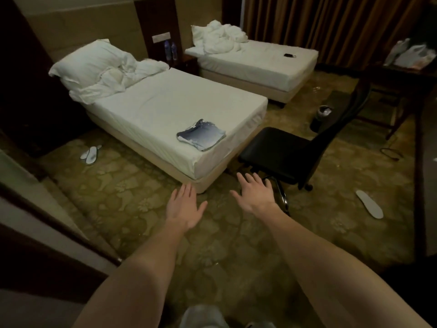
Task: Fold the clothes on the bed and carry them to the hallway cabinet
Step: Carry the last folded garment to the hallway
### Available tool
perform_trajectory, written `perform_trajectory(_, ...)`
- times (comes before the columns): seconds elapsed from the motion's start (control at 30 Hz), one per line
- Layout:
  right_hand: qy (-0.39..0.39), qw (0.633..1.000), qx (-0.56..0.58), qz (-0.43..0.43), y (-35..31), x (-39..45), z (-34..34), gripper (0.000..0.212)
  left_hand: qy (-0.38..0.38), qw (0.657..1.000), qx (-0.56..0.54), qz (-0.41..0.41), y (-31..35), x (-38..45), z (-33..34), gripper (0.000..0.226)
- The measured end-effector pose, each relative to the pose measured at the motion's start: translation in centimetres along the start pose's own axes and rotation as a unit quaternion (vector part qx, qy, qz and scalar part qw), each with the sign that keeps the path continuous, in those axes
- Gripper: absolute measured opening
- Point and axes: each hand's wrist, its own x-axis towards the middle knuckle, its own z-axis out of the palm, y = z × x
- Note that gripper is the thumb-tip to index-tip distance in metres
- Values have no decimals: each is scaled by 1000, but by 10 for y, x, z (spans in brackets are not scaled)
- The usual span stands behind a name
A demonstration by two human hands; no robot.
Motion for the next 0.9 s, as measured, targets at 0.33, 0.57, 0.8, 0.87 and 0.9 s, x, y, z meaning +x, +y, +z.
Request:
perform_trajectory(0.33, -38, 998, 5, -51, 19, 136, -1, 71, -15, 999, -10, -50, -5, 103, 5, 78)
perform_trajectory(0.57, -57, 996, 12, -72, 16, 245, 1, 70, -16, 997, -13, -70, -31, 190, -13, 77)
perform_trajectory(0.8, -69, 993, 14, -93, 16, 335, -10, 69, -26, 996, -30, -81, -41, 272, -29, 78)
perform_trajectory(0.87, -74, 992, 10, -100, 19, 366, -12, 70, -31, 995, -32, -89, -43, 299, -29, 80)
perform_trajectory(0.9, -75, 992, 5, -105, 21, 383, -13, 70, -26, 994, -34, -96, -42, 312, -28, 80)
